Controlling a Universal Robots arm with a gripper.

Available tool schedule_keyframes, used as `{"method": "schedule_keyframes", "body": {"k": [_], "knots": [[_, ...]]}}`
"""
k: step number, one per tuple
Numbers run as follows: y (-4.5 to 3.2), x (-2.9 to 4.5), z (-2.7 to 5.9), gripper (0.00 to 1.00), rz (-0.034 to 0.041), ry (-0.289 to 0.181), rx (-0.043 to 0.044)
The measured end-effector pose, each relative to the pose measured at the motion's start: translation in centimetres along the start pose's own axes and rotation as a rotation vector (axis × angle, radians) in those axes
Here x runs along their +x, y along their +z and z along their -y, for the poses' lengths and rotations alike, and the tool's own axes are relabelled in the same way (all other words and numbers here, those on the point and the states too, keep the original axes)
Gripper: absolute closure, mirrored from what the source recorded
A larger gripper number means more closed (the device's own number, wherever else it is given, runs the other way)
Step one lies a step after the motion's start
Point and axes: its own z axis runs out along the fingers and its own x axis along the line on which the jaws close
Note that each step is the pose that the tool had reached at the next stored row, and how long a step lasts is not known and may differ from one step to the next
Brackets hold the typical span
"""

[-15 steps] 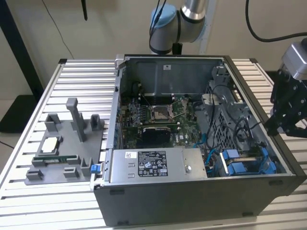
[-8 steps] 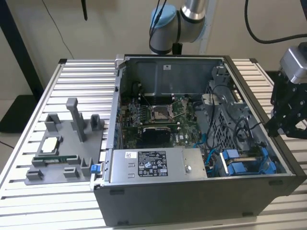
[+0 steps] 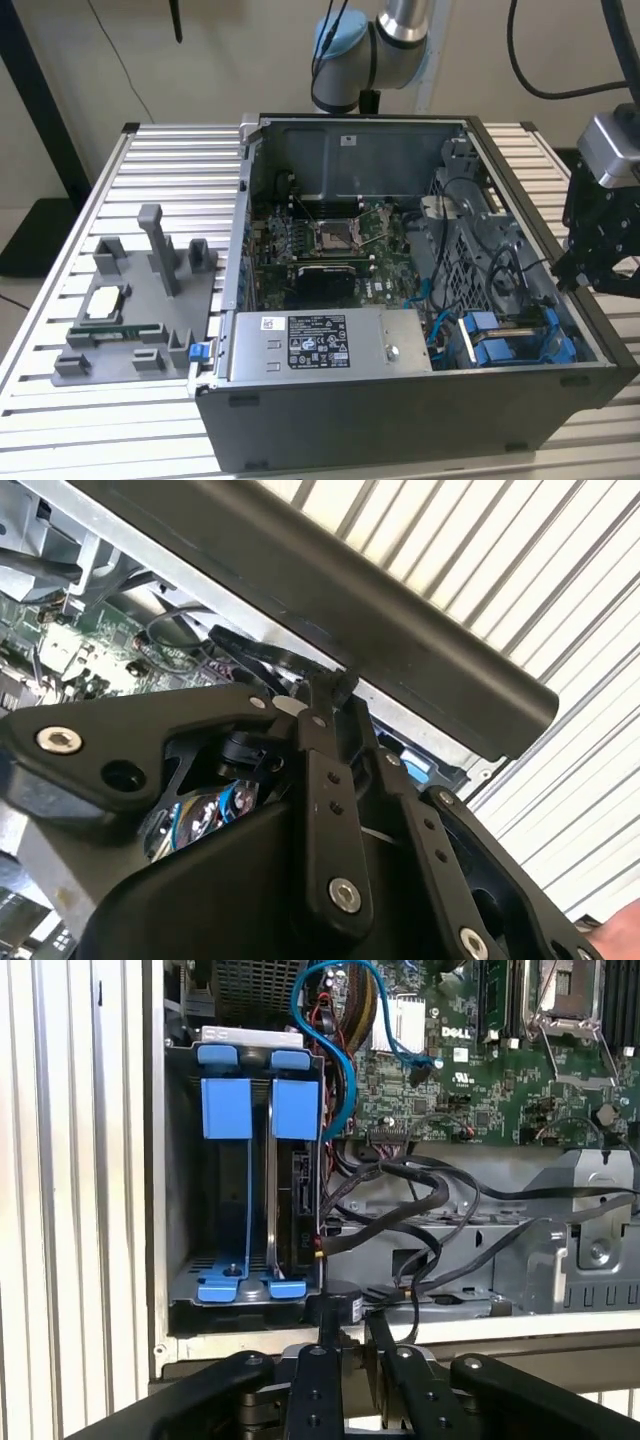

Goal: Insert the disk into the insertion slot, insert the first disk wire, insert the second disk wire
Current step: 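Insert the second disk wire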

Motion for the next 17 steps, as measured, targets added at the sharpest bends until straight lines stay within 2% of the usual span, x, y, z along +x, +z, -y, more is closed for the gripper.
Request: {"method": "schedule_keyframes", "body": {"k": [1, 11, 13, 15, 17], "knots": [[0.03, 0.01, -0.01, 1.00, -0.0002, 0.000, 0.0012], [0.48, 0.09, -0.01, 1.00, 0.0001, -0.002, 0.0087], [-0.17, -0.03, -0.10, 1.00, 0.0025, -0.001, 0.0086], [-1.11, -0.21, -0.30, 1.00, 0.0002, -0.002, 0.0087], [-1.97, -0.36, -0.86, 1.00, 0.0012, -0.002, 0.0087]]}}
